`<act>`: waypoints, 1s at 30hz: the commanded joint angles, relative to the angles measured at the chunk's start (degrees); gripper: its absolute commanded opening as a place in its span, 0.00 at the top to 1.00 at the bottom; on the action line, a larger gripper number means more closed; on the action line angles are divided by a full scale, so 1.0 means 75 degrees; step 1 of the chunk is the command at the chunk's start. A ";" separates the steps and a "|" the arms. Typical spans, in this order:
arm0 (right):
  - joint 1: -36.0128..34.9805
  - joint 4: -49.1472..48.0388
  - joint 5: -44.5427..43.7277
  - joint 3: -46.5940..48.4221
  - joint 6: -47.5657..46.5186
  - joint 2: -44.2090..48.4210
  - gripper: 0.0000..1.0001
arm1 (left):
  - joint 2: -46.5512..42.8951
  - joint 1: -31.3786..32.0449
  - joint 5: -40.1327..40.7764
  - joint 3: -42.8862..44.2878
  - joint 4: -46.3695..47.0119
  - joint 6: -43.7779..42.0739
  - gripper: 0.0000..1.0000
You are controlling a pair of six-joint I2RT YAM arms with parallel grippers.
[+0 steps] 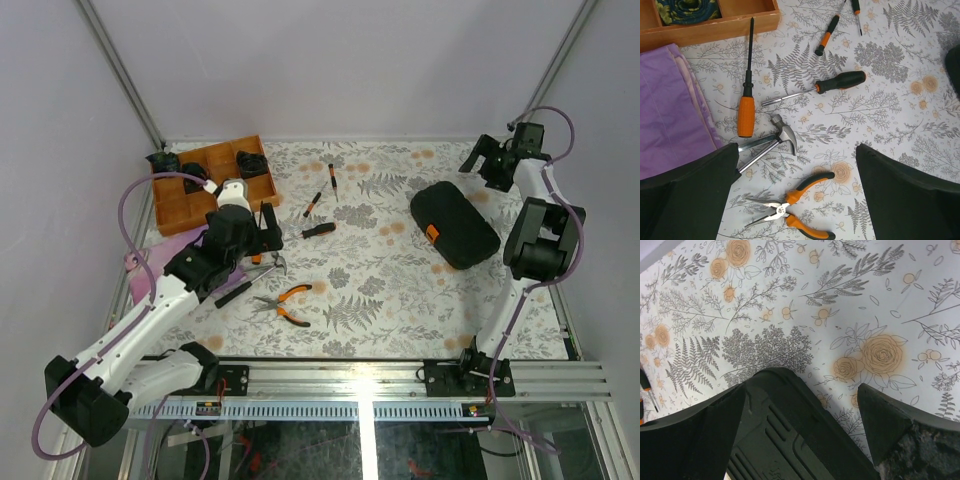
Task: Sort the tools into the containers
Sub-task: Move the storage box to the center of the board.
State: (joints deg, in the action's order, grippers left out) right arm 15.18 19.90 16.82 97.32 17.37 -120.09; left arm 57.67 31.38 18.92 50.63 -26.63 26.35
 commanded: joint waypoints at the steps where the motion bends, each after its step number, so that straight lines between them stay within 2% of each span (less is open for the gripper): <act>1: 0.0021 0.0823 0.0580 0.0725 -0.0494 -0.0230 0.01 | -0.0195 -0.0052 -0.0422 -0.0154 0.0545 -0.0212 0.00; 9: 0.0023 0.1485 0.0740 0.1050 -0.0696 -0.0610 0.00 | -0.0176 -0.0070 -0.0506 -0.0161 0.0604 -0.0248 0.00; 13: 0.0021 0.1814 0.0791 0.0967 -0.0504 -0.0650 0.05 | -0.0193 -0.0075 -0.0950 -0.0179 0.0737 -0.0382 0.00; 18: 0.0002 0.1749 0.0889 0.0381 -0.0438 -0.0392 0.08 | -0.0187 -0.0082 -0.1760 -0.0227 0.0961 -0.0523 0.00; 28: -0.0156 0.1062 0.1086 -0.1381 -0.0191 0.0705 0.11 | -0.0051 -0.0095 -0.1970 -0.0177 0.0950 -0.0518 0.00; 30: -0.0353 0.1009 0.0800 -0.1750 -0.0139 0.0938 0.13 | -0.0051 -0.0096 -0.1980 -0.0177 0.0961 -0.0502 0.00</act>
State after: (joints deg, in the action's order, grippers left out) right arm 14.94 27.22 24.53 88.55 15.11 -117.91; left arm 57.23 31.16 5.43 49.43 -22.65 23.59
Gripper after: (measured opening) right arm 0.887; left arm 0.997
